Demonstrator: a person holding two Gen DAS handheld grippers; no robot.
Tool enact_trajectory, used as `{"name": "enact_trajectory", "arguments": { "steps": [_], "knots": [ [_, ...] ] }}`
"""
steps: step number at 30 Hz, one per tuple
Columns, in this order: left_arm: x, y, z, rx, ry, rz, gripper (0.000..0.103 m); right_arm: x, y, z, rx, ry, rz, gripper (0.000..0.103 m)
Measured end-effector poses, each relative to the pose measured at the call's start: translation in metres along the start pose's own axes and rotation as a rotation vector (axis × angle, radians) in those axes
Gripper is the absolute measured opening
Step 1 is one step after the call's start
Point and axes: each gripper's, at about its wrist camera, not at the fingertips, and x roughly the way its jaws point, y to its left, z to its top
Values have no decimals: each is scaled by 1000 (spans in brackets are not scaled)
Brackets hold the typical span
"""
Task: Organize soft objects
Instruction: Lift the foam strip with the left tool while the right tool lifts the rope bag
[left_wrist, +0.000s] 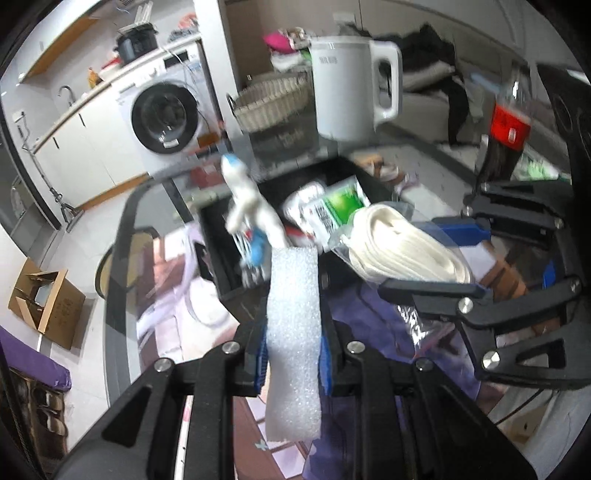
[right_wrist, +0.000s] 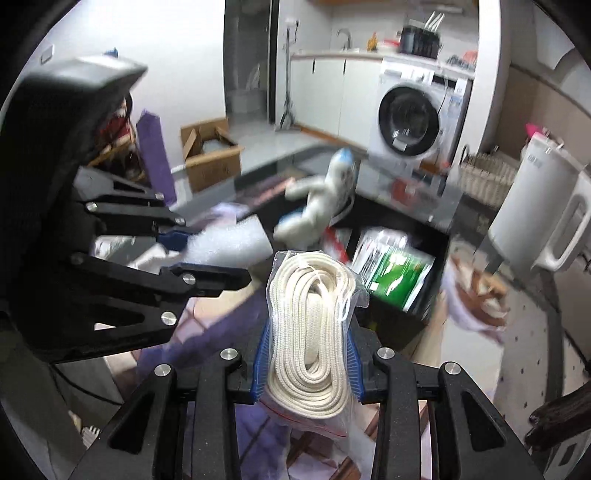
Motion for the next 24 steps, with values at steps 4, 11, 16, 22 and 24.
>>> {"name": "enact_trajectory", "arguments": {
  "steps": [4,11,16,22,24],
  "knots": [
    [-22,9,5,-29,-129,13,20,-20,2,9,3,-107,-13,34],
    [-67,18,3,-51,-377,53,20,-56,2,17,25,-314,-59,34],
    [-91,21,-4,-39,-503,94,20,-80,2,19,46,-440,-66,35],
    [-106,24,-11,-37,-581,128,20,-105,3,15,76,-556,-98,35],
    [-108,27,-12,-43,-590,136,20,-110,4,15,71,-570,-107,35]
  ]
}}
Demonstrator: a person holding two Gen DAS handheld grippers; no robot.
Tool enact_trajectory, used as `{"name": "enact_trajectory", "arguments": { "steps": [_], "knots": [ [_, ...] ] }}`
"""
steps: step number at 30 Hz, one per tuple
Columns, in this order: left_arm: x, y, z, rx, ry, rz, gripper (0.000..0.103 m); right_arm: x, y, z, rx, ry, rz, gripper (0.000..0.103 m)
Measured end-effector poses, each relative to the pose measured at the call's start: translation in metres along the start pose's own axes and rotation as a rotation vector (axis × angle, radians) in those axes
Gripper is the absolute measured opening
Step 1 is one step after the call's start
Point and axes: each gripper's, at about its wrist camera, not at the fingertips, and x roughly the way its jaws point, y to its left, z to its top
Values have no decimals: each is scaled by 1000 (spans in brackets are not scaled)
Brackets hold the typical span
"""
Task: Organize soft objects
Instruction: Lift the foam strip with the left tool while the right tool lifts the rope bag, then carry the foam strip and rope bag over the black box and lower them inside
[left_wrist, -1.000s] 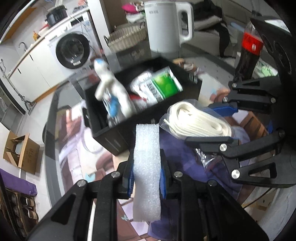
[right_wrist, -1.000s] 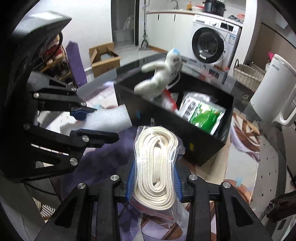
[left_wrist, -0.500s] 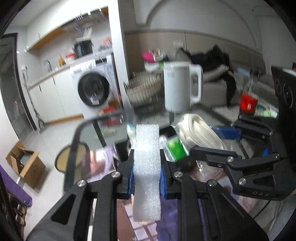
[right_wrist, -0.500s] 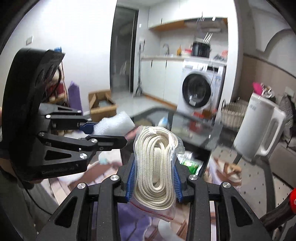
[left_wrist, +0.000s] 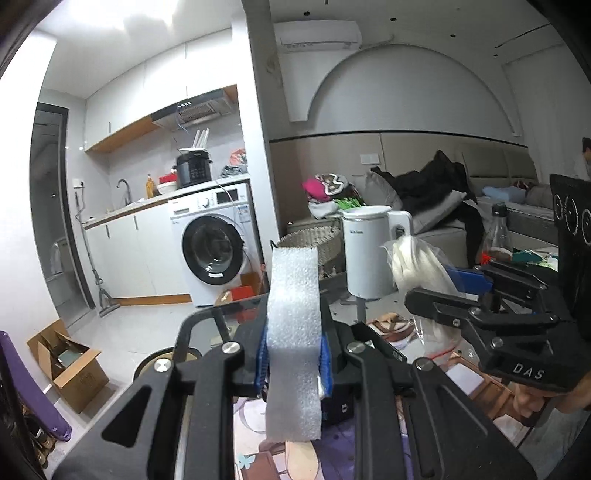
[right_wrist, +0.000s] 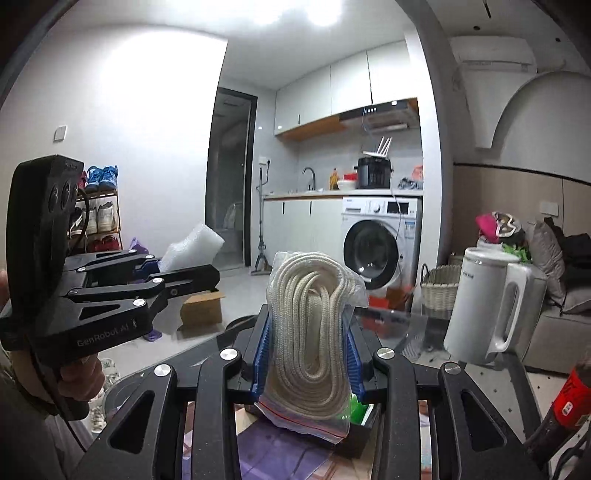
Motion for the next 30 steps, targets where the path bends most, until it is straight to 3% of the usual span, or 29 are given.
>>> {"name": "enact_trajectory", "arguments": {
  "steps": [15,30],
  "knots": [
    [4,-6,5,-22,-2,-22,20,7,1,1,-17,12,13,35],
    [52,7,26,-114,15,26,20,36,-12,25,16,-28,-11,35]
  ]
}}
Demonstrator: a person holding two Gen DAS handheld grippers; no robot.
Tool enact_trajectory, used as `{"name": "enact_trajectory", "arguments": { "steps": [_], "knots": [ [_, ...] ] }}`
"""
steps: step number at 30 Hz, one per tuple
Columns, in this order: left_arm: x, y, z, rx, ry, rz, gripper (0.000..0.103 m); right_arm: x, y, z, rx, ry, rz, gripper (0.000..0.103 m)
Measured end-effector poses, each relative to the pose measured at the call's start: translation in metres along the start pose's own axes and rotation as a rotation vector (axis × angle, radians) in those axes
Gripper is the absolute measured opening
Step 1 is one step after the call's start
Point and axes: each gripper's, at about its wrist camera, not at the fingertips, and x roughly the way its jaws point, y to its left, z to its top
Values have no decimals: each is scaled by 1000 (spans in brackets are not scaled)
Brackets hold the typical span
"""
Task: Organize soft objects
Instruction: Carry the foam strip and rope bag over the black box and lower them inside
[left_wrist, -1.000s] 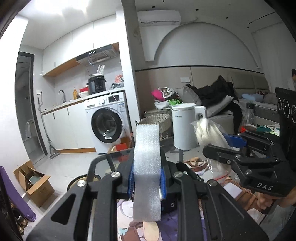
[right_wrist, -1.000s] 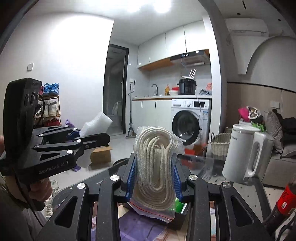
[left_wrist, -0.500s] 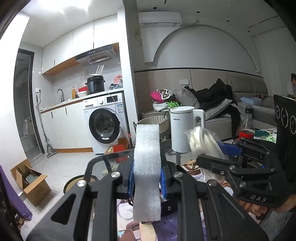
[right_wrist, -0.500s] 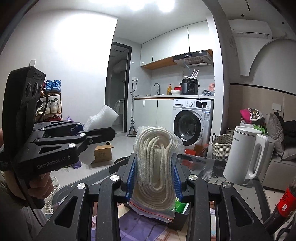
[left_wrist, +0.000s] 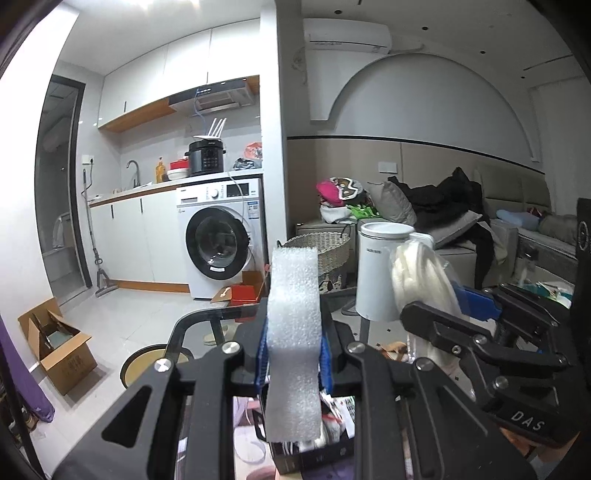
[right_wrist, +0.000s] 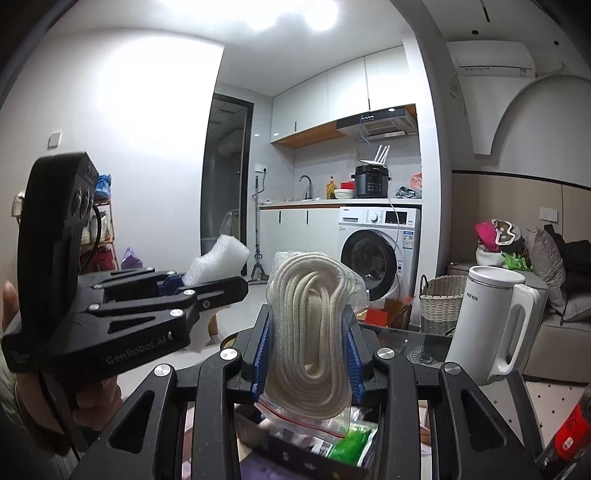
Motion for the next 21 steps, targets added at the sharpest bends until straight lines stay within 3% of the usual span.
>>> {"name": "enact_trajectory", "arguments": {
  "steps": [11,21],
  "knots": [
    [60,15,16,-96,34,59,20,51,-18,12,49,-7,-43,35],
    [75,21,15,-124,52,86,20,76,-24,10,76,14,-63,35]
  ]
}}
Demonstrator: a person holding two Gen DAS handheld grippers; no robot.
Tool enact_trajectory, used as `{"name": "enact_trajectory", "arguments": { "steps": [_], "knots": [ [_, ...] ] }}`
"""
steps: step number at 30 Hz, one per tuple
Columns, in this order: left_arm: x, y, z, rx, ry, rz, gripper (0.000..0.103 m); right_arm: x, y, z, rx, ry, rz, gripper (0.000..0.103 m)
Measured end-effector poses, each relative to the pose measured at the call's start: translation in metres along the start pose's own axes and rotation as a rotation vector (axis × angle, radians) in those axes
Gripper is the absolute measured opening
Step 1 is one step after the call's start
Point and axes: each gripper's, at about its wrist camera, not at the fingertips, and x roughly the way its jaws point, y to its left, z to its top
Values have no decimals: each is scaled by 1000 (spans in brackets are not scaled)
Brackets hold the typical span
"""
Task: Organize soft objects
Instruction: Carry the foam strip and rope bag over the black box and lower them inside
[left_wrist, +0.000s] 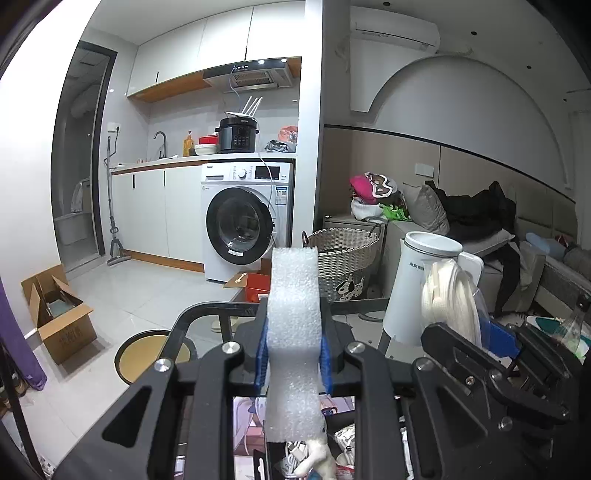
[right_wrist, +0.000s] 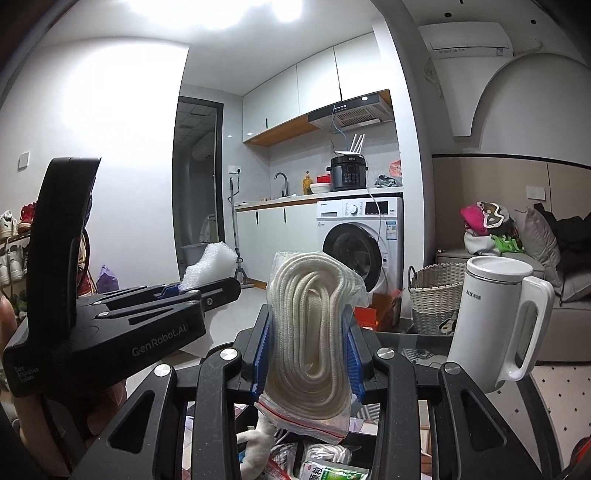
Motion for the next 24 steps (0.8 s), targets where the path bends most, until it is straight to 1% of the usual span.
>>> {"name": "enact_trajectory", "arguments": {
  "steps": [5,7,11,13,21,24],
  "knots": [
    [3,2,1,-8,20,-5,20,0,-1,3,-3,-3,-6,35],
    [5,2,1,-5,22,10,20,0,-2,3,-5,-5,-14,35],
    [11,4,-1,-15,54,12,20,2,-2,1,2,19,-17,35],
    [14,3,-2,-8,71,19,20,6,-3,1,10,37,-22,35],
    [38,1,-11,-26,187,6,20,22,-14,-5,40,124,-49,35],
    [44,0,-15,-22,209,21,20,29,-19,-9,52,157,-63,35]
  ]
}}
